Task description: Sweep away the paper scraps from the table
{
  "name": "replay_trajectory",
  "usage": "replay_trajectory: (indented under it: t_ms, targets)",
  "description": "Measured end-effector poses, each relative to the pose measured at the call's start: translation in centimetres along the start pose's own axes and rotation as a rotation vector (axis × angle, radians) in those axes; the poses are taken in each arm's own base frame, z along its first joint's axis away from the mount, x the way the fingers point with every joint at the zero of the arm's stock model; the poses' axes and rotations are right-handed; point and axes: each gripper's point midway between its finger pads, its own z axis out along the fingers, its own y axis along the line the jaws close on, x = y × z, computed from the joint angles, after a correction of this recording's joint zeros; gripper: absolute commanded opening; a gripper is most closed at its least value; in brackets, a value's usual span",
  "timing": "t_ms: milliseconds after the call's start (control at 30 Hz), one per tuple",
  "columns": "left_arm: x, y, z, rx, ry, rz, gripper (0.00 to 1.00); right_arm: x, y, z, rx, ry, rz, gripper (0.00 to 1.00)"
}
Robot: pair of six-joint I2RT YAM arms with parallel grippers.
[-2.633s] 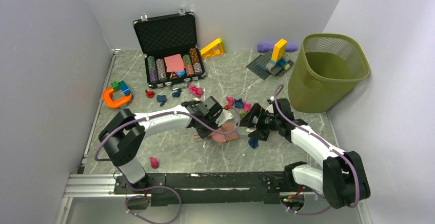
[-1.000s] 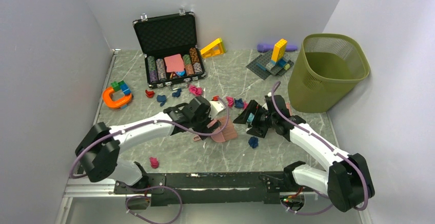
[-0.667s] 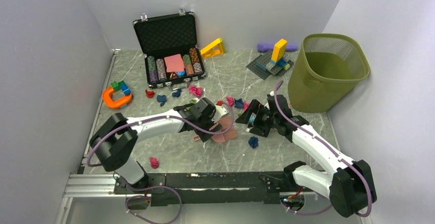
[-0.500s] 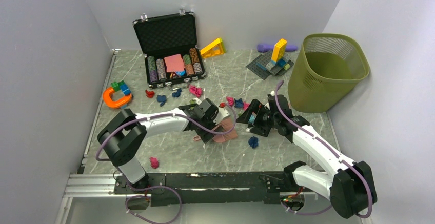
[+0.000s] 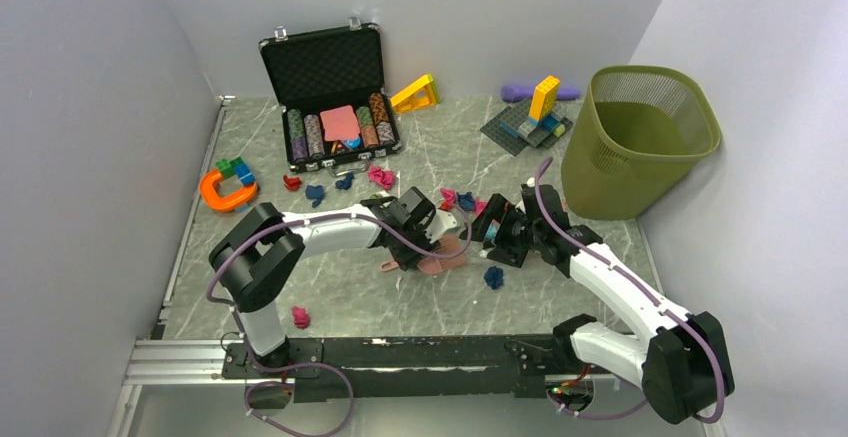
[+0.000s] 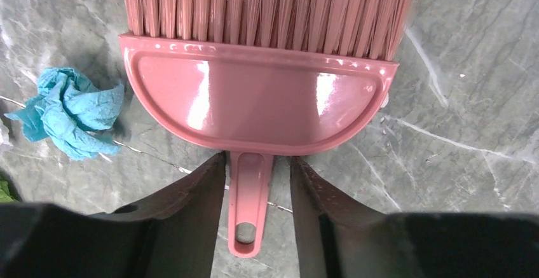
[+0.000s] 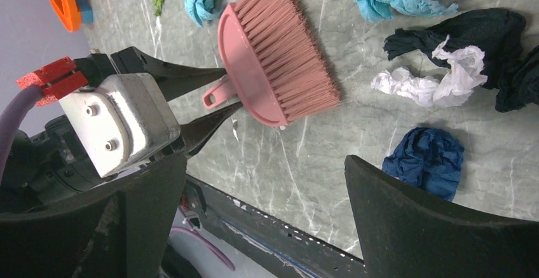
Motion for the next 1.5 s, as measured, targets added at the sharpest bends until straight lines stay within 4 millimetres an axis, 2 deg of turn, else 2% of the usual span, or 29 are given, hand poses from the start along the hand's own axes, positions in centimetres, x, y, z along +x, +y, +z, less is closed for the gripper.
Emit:
replay_trajectory:
  t_ms: [167, 233, 433, 700, 967, 1133, 1267, 1367, 1467, 1500]
  targets:
    - [-0.3, 0.0, 0.2, 0.002, -0.002, -0.003, 0.07, -0.1, -0.2, 0.1, 0.005, 0.0, 0.001, 1.0]
    - [-0.4, -0.1, 0.2, 0.005, 0.005, -0.01, 0.0, -0.1, -0.2, 0.1, 0.005, 0.0, 0.002, 1.0]
    - [-0.6, -0.1, 0.1, 0.002, 0.001, -0.036, 0.0, 0.1, -0.3, 0.2, -0.002, 0.003, 0.008, 1.0]
    - [-0.9, 0.1, -0.5, 0.033, -0.02, -0.14, 0.0, 1.4, -1.3, 1.2, -0.004, 0.057, 0.051, 1.0]
    - [-1.7, 0.1, -1.3, 0.089, -0.056, -0.267, 0.0, 2.9, -2.4, 3.6, -0.03, 0.114, 0.141, 0.99]
    - [-2.0, -0.1, -1.4, 0.125, -0.069, -0.309, 0.0, 3.8, -1.9, 5.6, -0.049, 0.167, 0.168, 0.97]
    - [-2.3, -0.3, -1.5, 0.142, -0.077, -0.321, 0.0, 4.1, -1.0, 6.6, -0.075, 0.198, 0.179, 0.89]
    - [-2.6, -0.4, -1.5, 0.157, -0.089, -0.32, 0.0, 3.9, -0.4, 7.4, -0.085, 0.199, 0.182, 0.78]
    - [-2.9, -0.7, -1.5, 0.174, -0.1, -0.316, 0.0, 3.6, 0.0, 8.0, -0.092, 0.195, 0.189, 0.58]
    - [-2.9, -0.7, -1.5, 0.178, -0.101, -0.316, 0.0, 3.5, 0.1, 8.2, -0.098, 0.194, 0.189, 0.48]
